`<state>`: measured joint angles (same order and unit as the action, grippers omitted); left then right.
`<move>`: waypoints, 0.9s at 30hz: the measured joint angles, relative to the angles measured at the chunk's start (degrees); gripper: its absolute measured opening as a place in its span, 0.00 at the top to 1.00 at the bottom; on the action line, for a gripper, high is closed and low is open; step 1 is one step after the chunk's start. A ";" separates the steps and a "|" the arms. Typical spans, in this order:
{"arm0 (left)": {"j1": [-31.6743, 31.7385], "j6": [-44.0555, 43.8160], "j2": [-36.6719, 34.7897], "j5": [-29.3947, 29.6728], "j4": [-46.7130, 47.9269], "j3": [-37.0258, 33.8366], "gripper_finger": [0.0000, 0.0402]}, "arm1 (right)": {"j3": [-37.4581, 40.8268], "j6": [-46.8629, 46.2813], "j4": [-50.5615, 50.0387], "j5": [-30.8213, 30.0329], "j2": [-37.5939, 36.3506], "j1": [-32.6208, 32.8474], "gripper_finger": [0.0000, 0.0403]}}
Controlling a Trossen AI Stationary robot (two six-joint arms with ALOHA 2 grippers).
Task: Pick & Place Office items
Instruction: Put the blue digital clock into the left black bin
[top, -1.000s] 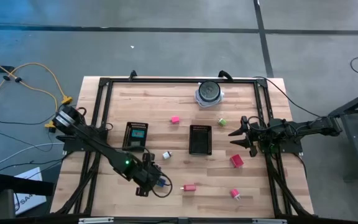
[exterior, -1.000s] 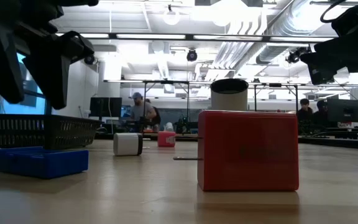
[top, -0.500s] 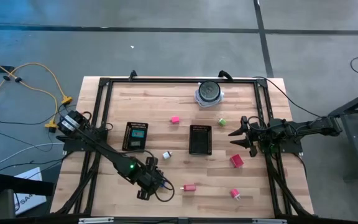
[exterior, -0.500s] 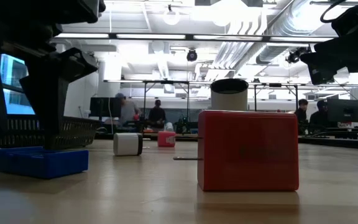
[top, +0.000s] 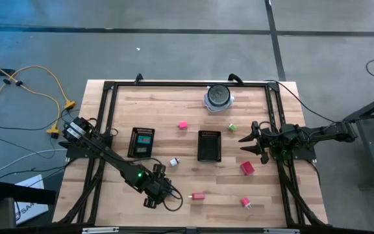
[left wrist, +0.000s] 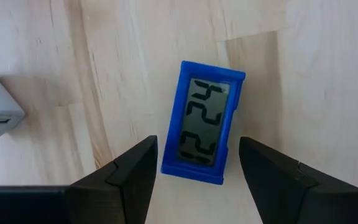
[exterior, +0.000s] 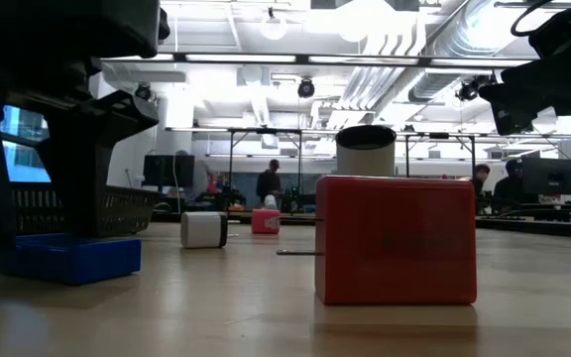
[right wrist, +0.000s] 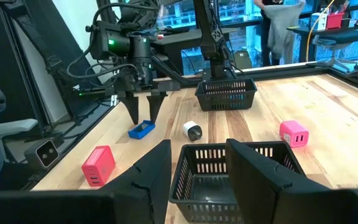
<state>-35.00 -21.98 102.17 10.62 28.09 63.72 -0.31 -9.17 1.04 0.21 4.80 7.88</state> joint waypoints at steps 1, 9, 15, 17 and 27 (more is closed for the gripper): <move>0.00 0.13 0.00 0.14 0.12 0.00 0.46 | 0.00 0.02 0.00 0.00 0.01 0.00 0.65; 0.02 1.14 1.04 1.11 0.01 -0.06 0.46 | 0.01 0.01 0.00 0.00 0.01 0.00 0.65; 0.53 1.13 1.77 -0.38 -0.62 -0.09 0.46 | 0.01 0.00 -0.02 0.00 0.01 0.00 0.65; 0.86 1.30 1.77 -0.41 -0.56 -0.09 0.46 | 0.01 0.01 0.00 -0.01 -0.01 0.00 0.65; 1.83 1.40 2.47 -2.49 -0.92 0.02 0.46 | 0.01 0.00 -0.01 0.00 0.01 0.00 0.65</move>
<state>-33.17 -20.58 104.64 8.13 27.17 63.75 -0.30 -9.17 1.03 0.21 4.82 7.88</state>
